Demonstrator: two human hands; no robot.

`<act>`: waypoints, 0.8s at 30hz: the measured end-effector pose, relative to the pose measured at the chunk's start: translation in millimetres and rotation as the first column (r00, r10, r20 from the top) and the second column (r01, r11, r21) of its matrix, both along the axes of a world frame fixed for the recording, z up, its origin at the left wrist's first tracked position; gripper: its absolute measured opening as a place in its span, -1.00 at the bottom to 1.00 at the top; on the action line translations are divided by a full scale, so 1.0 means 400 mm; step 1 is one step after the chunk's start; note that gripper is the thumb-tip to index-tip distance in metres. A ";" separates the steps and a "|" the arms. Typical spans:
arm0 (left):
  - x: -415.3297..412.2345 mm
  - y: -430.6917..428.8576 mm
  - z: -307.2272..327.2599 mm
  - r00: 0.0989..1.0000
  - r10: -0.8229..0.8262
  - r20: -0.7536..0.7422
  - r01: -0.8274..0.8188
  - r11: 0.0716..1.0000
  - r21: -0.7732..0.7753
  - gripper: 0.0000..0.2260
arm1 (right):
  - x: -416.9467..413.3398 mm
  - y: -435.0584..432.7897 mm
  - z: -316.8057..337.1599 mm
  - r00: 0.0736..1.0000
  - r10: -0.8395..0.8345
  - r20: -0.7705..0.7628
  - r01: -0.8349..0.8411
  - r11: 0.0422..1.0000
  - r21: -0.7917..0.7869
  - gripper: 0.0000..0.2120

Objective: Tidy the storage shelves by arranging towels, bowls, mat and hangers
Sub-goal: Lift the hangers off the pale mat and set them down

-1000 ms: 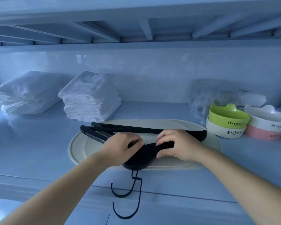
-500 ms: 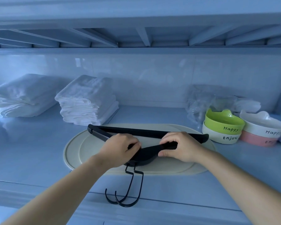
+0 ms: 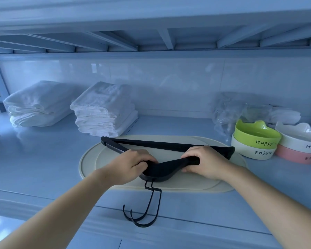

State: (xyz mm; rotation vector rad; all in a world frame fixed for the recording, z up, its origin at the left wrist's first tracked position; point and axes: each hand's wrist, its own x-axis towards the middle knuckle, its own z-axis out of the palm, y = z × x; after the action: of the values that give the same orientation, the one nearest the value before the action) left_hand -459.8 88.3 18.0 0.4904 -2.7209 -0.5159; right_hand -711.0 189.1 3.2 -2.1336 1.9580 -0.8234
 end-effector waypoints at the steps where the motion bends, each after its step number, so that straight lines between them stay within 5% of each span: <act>1: -0.002 0.000 0.000 1.000 0.005 0.001 -0.005 1.000 -0.001 -0.60 | 0.001 -0.002 0.000 1.000 -0.003 0.000 0.003 1.000 0.001 -0.80; 6: -0.034 -0.002 0.005 0.995 0.089 0.037 -0.088 0.996 -0.023 -0.77 | -0.017 -0.003 0.019 0.997 -0.073 -0.021 0.072 0.997 -0.035 -0.53; 12: -0.151 0.032 0.029 0.963 0.186 0.196 -0.182 0.983 -0.038 -0.56 | -0.072 -0.005 0.033 0.953 -0.155 -0.259 0.188 0.976 0.108 -0.06; 16: -0.202 0.046 0.024 0.949 0.169 0.266 -0.173 0.985 -0.008 -0.70 | -0.105 -0.006 0.032 0.944 -0.148 -0.295 0.199 0.968 0.152 -0.50; 24: -0.221 0.051 0.012 0.931 0.278 0.238 -0.245 0.956 -0.161 -0.83 | -0.132 -0.025 0.038 0.949 -0.086 -0.303 0.138 0.978 0.155 -0.50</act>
State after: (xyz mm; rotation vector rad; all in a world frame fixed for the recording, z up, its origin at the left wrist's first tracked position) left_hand -548.1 108.7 22.9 0.9288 -2.8428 -0.2163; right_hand -764.0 179.2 18.5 -2.1590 2.2166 -0.3426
